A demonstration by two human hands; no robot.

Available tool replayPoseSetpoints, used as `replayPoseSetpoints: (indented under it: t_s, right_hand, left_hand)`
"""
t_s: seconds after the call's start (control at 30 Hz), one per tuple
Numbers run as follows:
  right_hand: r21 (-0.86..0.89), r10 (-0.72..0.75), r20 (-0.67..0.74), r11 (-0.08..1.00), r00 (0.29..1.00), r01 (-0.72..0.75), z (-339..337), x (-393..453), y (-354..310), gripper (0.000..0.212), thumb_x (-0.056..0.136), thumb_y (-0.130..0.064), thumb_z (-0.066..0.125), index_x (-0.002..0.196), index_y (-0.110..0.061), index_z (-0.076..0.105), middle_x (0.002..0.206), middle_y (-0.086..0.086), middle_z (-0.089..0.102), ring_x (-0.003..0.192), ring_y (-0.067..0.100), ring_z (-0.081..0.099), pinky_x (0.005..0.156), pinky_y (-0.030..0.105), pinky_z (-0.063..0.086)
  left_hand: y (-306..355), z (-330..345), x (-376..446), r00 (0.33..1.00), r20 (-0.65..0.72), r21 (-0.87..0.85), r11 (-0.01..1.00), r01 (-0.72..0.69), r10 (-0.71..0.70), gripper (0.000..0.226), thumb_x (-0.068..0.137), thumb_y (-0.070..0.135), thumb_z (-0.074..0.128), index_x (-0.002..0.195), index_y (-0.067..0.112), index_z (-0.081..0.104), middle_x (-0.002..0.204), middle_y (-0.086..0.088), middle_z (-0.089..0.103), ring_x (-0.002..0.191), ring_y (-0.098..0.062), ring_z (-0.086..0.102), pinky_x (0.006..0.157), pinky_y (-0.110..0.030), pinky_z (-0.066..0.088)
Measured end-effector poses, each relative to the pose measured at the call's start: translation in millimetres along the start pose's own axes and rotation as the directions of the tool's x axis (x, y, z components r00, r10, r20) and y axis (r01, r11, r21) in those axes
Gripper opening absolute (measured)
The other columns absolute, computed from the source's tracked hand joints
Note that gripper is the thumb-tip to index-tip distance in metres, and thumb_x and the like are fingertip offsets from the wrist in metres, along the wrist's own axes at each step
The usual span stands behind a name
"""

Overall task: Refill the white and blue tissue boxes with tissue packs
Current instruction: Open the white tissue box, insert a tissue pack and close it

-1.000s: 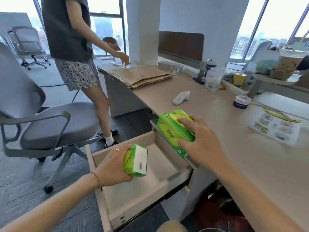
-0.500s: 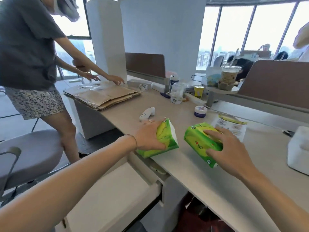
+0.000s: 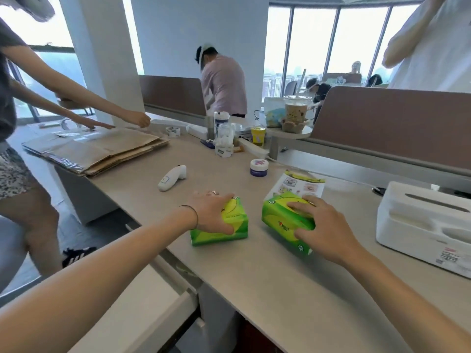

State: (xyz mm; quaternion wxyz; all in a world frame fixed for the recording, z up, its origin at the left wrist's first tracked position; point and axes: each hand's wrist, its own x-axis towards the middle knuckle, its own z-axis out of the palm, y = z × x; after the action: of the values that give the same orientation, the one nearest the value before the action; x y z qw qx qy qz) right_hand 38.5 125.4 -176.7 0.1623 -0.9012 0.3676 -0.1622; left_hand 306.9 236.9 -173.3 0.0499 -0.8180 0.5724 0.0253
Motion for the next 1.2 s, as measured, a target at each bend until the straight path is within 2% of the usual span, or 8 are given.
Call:
replayPoseSetpoints:
  t_s: [0.2,0.37,0.47,0.63,0.8,0.9,1.03,1.2]
  right_hand:
    - [-0.029,-0.030,0.124,0.999,0.992,0.034,1.9,6.2,17.7,0.073,0.068,-0.040,0.066,0.139,-0.048,0.050,0.155,-0.002,0.038,0.135,0.025,0.042,0.111,0.045,0.034]
    - [-0.018,-0.074,0.166,0.997,0.983,0.078,0.0,8.7,25.1,0.076,0.070,-0.040,0.067,0.142,-0.048,0.045,0.157,-0.002,0.034,0.137,0.026,0.040,0.112,0.045,0.033]
    - [-0.041,-0.137,0.177,0.988,0.975,0.146,-12.4,6.5,30.2,0.070,0.082,-0.048,0.067,0.147,-0.042,0.042,0.161,0.003,0.029,0.146,0.025,0.027,0.118,0.041,0.022]
    - [0.001,-0.122,0.028,0.993,0.992,0.122,-62.2,-2.4,64.4,0.048,0.096,-0.043,0.058,0.142,-0.032,0.052,0.158,0.001,0.035,0.146,0.019,0.029,0.116,0.033,0.022]
    - [-0.106,0.040,-0.077,0.993,0.996,-0.048,-106.8,-13.2,122.2,0.040,0.096,-0.046,0.055,0.135,-0.035,0.058,0.155,-0.001,0.041,0.142,0.019,0.034,0.114,0.038,0.029]
    - [-0.123,0.106,-0.151,0.985,0.983,-0.125,-123.0,-20.9,153.5,0.030,0.094,-0.038,0.059,0.122,-0.030,0.066,0.136,-0.001,0.056,0.127,0.019,0.048,0.106,0.037,0.040]
    - [-0.253,0.161,-0.237,0.942,0.958,-0.221,-136.8,-35.8,180.6,0.013,0.090,-0.036,0.058,0.092,-0.029,0.069,0.093,-0.006,0.067,0.088,0.017,0.064,0.073,0.036,0.054]
    - [-0.519,0.134,-0.059,0.842,0.989,-0.145,-144.5,-55.1,195.2,0.032,0.090,-0.057,0.055,0.085,-0.026,0.062,0.084,-0.007,0.063,0.074,0.017,0.060,0.060,0.032,0.049]
  left_hand:
    - [22.3,-14.5,10.3,0.996,-0.087,-0.238,0.971,-0.030,0.010,0.098,0.079,0.088,0.036,0.160,0.041,0.007,0.161,-0.012,0.035,0.148,-0.029,0.032,0.119,-0.048,0.029]
    - [67.0,-23.4,30.8,0.970,-0.214,-0.336,0.924,-0.183,0.114,0.085,0.085,0.082,0.032,0.157,0.040,0.022,0.149,-0.006,0.049,0.138,-0.027,0.039,0.113,-0.047,0.035]
    - [98.5,-30.1,43.2,0.943,-0.284,-0.398,0.874,-0.280,0.173,0.066,0.095,0.070,0.031,0.154,0.042,0.029,0.141,-0.002,0.055,0.133,-0.026,0.044,0.108,-0.044,0.039]
    - [159.7,-42.5,63.8,0.894,-0.368,-0.458,0.788,-0.412,0.254,0.061,0.093,0.065,0.027,0.147,0.040,0.042,0.125,0.005,0.064,0.120,-0.021,0.055,0.102,-0.045,0.045]
    - [232.7,-52.7,78.1,0.853,-0.391,-0.406,0.767,-0.497,0.345,0.050,0.101,0.053,0.037,0.148,0.037,0.041,0.132,0.005,0.061,0.124,-0.020,0.053,0.105,-0.044,0.043]
    - [272.3,-51.6,84.6,0.819,-0.433,-0.410,0.727,-0.551,0.377,0.036,0.102,0.047,0.043,0.135,0.033,0.052,0.125,0.005,0.062,0.115,-0.017,0.056,0.100,-0.039,0.047]
    - [312.2,-40.2,89.4,0.718,-0.540,-0.303,0.695,-0.653,0.439,0.019,0.099,0.039,0.052,0.110,0.028,0.064,0.103,0.008,0.062,0.098,-0.013,0.055,0.086,-0.036,0.051]
    - [342.8,-23.9,90.4,0.634,-0.482,-0.115,0.673,-0.731,0.605,0.030,0.099,0.045,0.054,0.117,0.026,0.069,0.110,0.004,0.072,0.105,-0.020,0.061,0.095,-0.036,0.045]
